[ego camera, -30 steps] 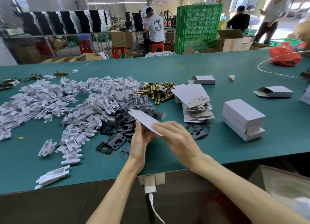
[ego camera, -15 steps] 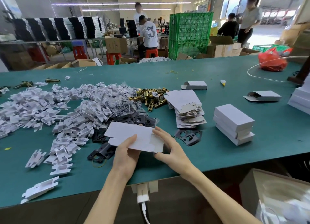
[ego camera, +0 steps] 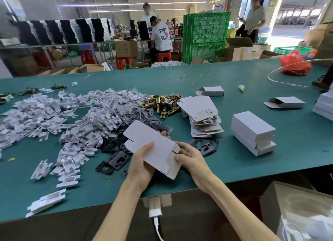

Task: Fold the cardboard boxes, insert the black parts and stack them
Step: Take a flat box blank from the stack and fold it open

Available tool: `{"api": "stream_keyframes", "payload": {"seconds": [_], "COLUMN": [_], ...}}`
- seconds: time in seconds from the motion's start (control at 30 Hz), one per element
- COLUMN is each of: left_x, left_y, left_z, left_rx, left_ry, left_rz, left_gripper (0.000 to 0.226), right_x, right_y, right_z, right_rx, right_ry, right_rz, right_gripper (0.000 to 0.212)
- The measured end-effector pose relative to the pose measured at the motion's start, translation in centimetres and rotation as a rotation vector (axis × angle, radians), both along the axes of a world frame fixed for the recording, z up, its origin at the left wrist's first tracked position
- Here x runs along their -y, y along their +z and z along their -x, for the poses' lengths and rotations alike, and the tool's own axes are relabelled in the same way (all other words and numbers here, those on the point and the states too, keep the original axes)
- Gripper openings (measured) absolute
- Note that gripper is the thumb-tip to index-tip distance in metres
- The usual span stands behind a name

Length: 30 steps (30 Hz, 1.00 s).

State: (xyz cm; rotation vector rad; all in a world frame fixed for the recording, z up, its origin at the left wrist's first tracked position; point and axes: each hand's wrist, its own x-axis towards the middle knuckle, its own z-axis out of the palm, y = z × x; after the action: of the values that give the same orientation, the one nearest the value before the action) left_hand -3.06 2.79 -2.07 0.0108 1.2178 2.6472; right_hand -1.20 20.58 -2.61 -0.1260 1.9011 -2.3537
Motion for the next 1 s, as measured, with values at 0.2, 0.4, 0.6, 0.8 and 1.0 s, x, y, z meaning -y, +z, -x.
{"api": "stream_keyframes", "payload": {"seconds": [0.2,0.4,0.6,0.8,1.0], "left_x": [-0.1,-0.2,-0.1,-0.5,-0.3], "left_y": [-0.2,-0.2,0.0,-0.1,-0.6], "left_z": [0.1,0.1,-0.2,-0.1,0.4], "left_rx": [0.025,0.014,-0.014,0.042,0.075], "left_ry": [-0.048,-0.043,-0.061,-0.011,0.032], "left_rz": [-0.040,-0.087,-0.023,0.008,0.037], "left_gripper": [0.039,0.050,0.065,0.068,0.091], "right_x": [0.3,0.1,0.1,0.6,1.0], "right_y": [-0.3,-0.6,-0.5,-0.4,-0.4], "right_z": [-0.1,0.0,-0.1,-0.2,-0.2], "right_rx": [-0.027,-0.050,-0.072,-0.105,-0.189], "right_ry": [-0.024,-0.022,-0.022,-0.027,0.019], "right_rz": [-0.010,-0.050,-0.015,-0.072,-0.279], "right_gripper": [0.033,0.029,0.026,0.041,0.084]}}
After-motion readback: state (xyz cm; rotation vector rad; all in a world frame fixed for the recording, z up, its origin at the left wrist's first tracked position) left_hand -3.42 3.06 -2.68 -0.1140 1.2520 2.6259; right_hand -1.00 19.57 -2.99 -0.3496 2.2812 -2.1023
